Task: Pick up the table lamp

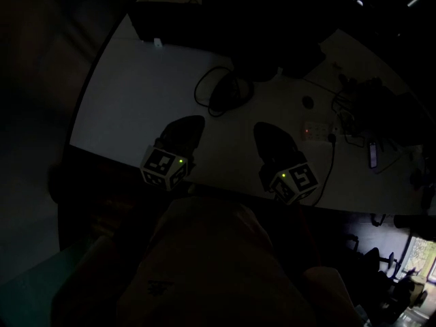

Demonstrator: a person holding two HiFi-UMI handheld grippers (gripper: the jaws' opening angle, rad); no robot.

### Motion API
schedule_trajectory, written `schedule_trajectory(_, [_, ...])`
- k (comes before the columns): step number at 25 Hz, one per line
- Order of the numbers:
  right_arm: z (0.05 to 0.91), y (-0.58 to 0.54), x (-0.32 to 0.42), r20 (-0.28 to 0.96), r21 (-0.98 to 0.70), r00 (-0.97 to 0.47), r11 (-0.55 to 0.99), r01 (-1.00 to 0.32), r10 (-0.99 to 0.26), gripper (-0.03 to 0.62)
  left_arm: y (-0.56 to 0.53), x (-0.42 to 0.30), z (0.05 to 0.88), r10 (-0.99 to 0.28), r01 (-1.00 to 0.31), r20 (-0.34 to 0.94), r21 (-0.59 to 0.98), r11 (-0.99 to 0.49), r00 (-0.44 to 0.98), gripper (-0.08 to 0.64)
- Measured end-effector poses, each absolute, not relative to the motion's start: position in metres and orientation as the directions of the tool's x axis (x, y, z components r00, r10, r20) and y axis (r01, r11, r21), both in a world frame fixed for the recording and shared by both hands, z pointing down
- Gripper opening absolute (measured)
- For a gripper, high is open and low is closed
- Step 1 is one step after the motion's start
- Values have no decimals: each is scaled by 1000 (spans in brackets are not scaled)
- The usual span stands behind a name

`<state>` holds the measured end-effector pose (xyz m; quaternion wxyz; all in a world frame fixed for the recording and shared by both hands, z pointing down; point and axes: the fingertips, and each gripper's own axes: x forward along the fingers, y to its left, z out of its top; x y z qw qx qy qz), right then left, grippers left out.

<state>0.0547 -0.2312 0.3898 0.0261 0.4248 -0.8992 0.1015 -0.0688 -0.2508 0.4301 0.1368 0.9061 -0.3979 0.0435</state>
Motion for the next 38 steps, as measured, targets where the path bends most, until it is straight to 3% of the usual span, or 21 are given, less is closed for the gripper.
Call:
schedule_trajectory(8, [401,-249,78,124,-161,-687,668,-726,-716,2,-287,-42,451,-761,-775,146,139,-617,632,13])
schedule_trajectory(16, [423,-269,81,147,-172,-728,708,-685,-670,3,-311,-25,464,-775,-796,184,116,-594,605,37])
schedule_trajectory(29, [441,-307,51,149,-208,-765,736,-644,-627,3,-323,-31,470,-818,-843,204,117,-526,538,42])
schedule_trajectory(31, [439,-307,51,146,-201,-764,737,-645,-629,3,-328,-28,471,-811,-840,219,119,-530,542,97])
schedule_trajectory(38, [444,-302,60,151,-192,-768,743,-641,-623,3,-354,-4,471,-790,-818,218,96,-566,573,170])
